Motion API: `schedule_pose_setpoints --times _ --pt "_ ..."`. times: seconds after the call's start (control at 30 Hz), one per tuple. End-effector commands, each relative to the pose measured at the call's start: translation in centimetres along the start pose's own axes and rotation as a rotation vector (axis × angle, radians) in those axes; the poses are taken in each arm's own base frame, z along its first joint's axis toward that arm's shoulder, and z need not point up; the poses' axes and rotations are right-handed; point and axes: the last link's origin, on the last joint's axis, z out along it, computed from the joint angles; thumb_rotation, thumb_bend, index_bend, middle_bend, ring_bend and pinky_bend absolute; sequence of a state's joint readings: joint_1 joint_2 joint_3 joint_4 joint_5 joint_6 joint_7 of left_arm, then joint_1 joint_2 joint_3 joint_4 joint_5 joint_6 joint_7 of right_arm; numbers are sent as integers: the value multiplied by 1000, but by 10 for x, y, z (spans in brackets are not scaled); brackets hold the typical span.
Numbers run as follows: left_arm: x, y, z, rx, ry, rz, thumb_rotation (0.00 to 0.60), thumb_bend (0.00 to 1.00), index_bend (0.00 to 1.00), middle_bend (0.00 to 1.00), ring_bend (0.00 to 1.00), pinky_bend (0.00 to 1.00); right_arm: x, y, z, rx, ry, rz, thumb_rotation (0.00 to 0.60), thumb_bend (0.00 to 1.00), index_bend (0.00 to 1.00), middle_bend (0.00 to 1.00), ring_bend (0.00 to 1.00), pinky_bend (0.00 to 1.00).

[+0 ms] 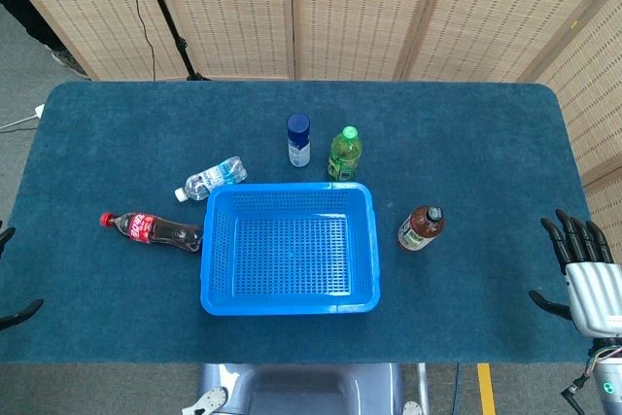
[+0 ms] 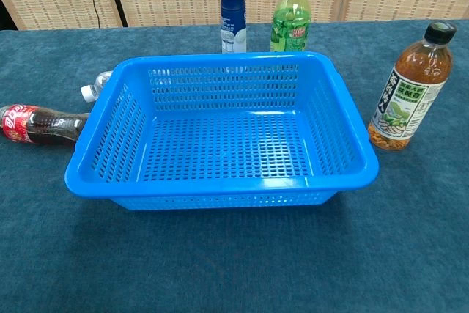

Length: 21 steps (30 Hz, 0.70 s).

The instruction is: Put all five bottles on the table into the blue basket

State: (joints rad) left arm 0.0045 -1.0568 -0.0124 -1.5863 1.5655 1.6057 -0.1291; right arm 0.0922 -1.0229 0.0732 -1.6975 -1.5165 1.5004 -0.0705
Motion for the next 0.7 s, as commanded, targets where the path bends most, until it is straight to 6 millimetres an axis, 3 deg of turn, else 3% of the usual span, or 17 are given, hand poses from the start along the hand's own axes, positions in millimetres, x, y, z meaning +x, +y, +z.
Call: schedule_pose_setpoints --times 0.03,0.23,0.47,0.7 --pt "0 0 0 0 1 0 600 22 0 0 0 0 -1 1 1 3 -11 12 600 0 0 0 0 0" --pt "1 0 -1 -4 2 -10 600 22 0 0 0 0 -2 10 4 4 -49 78 600 0 0 0 0 0" --pt "4 2 -4 -19 3 -25 600 22 0 0 0 0 -20 41 32 107 -204 393 600 0 0 0 0 0" --pt "7 2 -7 -32 3 -41 600 22 0 0 0 0 -45 39 62 212 -315 599 600 0 0 0 0 0"
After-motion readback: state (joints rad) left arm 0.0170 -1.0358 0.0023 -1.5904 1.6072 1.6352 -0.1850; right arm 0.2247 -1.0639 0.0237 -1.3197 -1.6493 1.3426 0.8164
